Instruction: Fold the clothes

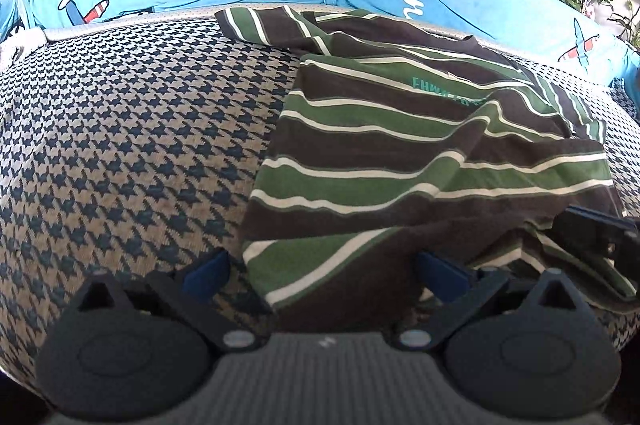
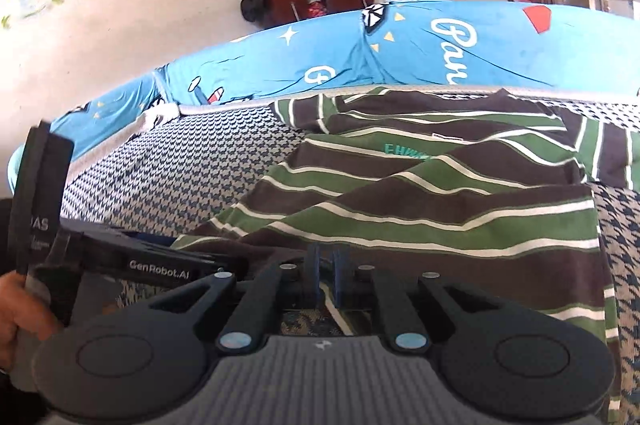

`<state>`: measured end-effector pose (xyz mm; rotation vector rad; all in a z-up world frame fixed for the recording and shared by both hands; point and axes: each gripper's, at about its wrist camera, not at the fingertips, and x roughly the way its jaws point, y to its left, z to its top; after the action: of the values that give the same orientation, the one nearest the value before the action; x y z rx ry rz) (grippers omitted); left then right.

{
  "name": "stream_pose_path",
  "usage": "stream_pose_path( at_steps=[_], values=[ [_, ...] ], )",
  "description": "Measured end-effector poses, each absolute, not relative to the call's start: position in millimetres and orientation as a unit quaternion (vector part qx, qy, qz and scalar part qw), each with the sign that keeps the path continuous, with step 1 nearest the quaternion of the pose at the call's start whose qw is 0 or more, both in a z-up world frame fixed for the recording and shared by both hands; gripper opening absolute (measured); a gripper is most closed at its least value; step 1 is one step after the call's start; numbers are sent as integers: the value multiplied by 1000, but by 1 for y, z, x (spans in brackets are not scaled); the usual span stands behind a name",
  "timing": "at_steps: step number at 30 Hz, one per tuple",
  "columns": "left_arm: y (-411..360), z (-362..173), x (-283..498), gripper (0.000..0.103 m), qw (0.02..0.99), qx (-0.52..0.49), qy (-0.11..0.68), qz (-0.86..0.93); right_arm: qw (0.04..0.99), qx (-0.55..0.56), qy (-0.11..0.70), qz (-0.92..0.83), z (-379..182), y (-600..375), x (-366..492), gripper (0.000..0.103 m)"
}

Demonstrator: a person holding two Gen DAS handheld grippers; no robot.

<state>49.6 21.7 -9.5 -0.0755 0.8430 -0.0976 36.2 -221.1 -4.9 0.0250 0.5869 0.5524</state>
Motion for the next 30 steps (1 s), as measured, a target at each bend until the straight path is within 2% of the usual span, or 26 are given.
stream_pose_path(
  at_steps=[4, 8, 16, 21, 30],
  values=[
    [23, -9, 51, 103, 910, -40, 410, -48, 918, -36, 279, 280, -9, -208, 32, 15],
    [23, -9, 52, 103, 910, -44, 410, -48, 919, -84, 268, 275, -12, -202, 27, 34],
    [26, -9, 53, 103, 908, -52, 412, -51, 906, -184, 259, 278, -19, -186, 23, 35],
    [27, -9, 55, 103, 907, -59, 413, -53, 898, -243, 242, 275, -22, -181, 22, 43],
    [32, -8, 56, 103, 906, -74, 414, -56, 882, -298, 235, 279, -35, -168, 32, 44]
  ],
)
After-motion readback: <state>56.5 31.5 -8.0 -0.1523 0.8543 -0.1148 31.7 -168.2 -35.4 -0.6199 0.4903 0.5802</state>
